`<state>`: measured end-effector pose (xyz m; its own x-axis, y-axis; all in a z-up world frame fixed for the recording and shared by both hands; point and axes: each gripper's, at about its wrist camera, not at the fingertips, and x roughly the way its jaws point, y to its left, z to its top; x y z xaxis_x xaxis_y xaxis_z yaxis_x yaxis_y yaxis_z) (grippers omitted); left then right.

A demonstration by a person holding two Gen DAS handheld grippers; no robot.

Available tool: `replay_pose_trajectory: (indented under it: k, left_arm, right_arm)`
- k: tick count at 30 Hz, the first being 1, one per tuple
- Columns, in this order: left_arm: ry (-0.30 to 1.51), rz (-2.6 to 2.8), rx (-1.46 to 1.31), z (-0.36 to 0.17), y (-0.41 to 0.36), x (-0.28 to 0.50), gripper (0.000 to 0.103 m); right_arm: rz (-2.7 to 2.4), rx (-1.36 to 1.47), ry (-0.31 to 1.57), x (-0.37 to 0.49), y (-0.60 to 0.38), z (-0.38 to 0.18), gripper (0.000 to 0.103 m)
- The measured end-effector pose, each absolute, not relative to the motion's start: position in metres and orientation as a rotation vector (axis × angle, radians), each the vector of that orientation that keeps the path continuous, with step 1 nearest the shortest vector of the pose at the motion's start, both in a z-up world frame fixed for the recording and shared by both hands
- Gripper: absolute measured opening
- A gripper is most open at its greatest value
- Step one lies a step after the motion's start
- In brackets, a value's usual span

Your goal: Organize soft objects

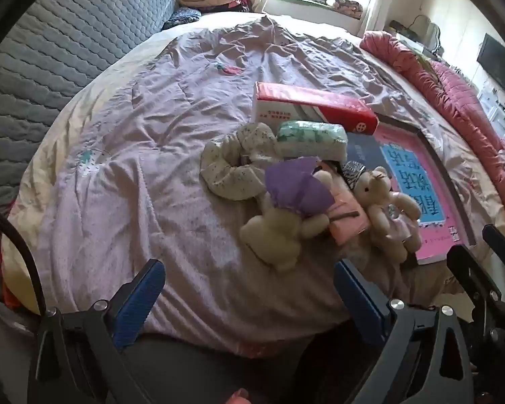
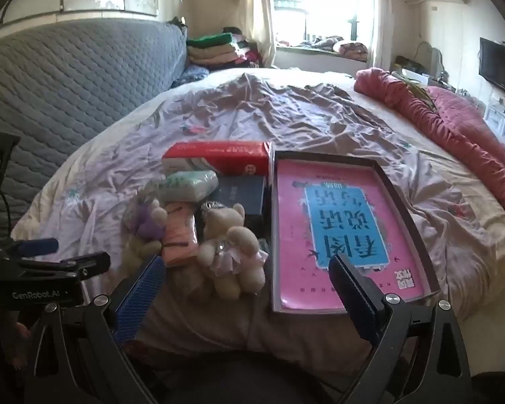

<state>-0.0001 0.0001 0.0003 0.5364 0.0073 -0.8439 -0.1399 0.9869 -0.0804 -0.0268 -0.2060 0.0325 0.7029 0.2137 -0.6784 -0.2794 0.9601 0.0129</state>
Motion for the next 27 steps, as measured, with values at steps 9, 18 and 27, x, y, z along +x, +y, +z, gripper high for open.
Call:
replay_pose_trajectory:
  k: [9, 18, 27]
  left_arm:
    - [1.009, 0.082, -0.133, 0.005, -0.012, -0.009, 0.101]
    - [0.999, 0.081, -0.144, 0.010, -0.009, -0.011, 0.101]
    - [0.998, 0.075, -0.137, 0.013, -0.011, -0.014, 0.101]
  right_arm:
    - [0.264, -0.128, 0.729, -0.034, -0.207, 0.030, 0.098]
    - [0.275, -0.118, 0.728, -0.037, -0.211, 0.034, 0.098]
    - [0.265, -0.107, 0.723, -0.039, -0.214, 0.037, 0.098]
